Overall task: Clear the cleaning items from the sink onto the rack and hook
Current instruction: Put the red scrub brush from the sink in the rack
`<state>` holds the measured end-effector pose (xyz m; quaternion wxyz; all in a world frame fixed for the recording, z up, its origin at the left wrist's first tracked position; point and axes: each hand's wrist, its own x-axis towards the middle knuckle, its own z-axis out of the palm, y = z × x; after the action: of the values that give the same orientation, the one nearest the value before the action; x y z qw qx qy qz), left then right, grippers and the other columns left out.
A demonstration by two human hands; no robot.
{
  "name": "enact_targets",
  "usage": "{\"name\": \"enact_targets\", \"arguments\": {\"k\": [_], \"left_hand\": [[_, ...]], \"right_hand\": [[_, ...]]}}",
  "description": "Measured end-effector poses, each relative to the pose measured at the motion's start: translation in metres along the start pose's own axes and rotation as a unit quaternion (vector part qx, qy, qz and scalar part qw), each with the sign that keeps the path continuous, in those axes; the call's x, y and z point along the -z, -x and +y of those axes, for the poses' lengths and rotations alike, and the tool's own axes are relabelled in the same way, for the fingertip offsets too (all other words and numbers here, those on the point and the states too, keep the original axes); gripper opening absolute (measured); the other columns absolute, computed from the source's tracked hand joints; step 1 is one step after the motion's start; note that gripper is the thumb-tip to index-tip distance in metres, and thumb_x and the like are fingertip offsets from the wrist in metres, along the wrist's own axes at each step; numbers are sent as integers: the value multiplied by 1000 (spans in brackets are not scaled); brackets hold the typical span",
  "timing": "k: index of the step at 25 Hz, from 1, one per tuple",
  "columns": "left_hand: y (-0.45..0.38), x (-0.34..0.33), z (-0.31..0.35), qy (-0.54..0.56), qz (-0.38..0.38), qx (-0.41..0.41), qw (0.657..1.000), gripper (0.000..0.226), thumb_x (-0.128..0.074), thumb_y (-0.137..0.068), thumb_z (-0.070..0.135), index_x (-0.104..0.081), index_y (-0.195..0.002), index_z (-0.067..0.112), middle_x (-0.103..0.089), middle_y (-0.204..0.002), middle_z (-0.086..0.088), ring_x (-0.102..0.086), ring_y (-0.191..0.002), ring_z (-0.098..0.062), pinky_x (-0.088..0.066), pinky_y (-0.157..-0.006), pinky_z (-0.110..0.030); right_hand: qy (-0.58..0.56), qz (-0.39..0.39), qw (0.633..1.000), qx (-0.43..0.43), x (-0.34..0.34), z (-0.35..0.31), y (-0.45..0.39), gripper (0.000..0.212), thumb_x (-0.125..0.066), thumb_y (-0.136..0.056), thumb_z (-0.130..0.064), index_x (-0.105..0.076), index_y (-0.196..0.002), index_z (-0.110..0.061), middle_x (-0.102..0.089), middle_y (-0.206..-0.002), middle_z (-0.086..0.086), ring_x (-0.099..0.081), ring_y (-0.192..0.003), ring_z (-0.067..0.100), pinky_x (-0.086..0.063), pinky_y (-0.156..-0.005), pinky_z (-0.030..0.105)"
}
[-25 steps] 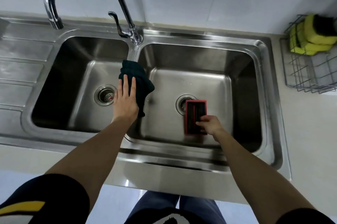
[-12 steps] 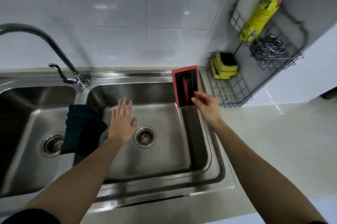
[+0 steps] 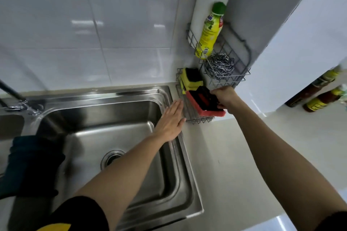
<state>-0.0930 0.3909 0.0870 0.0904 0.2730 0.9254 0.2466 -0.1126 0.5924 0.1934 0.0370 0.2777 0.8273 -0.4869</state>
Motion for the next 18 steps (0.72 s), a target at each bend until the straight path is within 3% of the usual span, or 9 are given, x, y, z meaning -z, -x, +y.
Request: {"name": "enact_targets", "arguments": {"k": [4,7,10,13,16,18], "left_hand": [[-12,-12,11,-7,-25,-7,1000,65,-26,-101,37,10,-151,15,15,-161,-2,15,-147,-14,2,-122,-37],[-17,-18,10,-10,-34,-14,999,64,-28,-101,34,9,-151,16,14,-161,0,14,-147,-12,1,-122,-36],[-18,-21,9,-9,-26,-22,999,65,-30,-101,31,9,-151,18,13,-161,1,13,-147,-11,0,-122,-36],[-19,-22,7,-1,-30,-22,999,64,-30,-101,30,8,-151,17,12,-161,1,13,-147,-12,0,-122,-35],[-20,-21,5,-2,-34,-27,999,63,-29,-101,30,6,-151,17,12,-161,1,14,-147,-11,-1,-123,-35],[-21,-20,4,-2,-36,-30,999,63,-29,-101,30,7,-151,17,13,-161,1,14,-147,-11,-1,-123,-36]], "right_hand": [[56,7,998,-19,-8,4,-22,21,-61,-87,-14,-51,-69,-11,-53,-68,8,-53,-56,20,-48,-40,24],[152,0,988,12,-19,4,-30,14,-53,-90,-15,-60,-86,-4,-63,-90,16,-66,-72,30,-60,-68,41],[259,8,965,41,-31,0,-29,32,-50,-91,-25,-65,-109,-3,-66,-110,17,-66,-95,30,-48,-75,30],[261,1,965,16,-34,-4,-29,38,-47,-91,-33,-62,-116,-8,-64,-120,16,-61,-103,31,-40,-69,24],[212,-19,977,2,-28,-3,-33,37,-42,-96,-28,-60,-124,-10,-60,-128,15,-57,-118,32,-42,-82,29],[199,-13,980,12,-27,2,-36,36,-47,-94,-28,-63,-123,-12,-64,-123,14,-62,-113,31,-45,-83,26]]}}
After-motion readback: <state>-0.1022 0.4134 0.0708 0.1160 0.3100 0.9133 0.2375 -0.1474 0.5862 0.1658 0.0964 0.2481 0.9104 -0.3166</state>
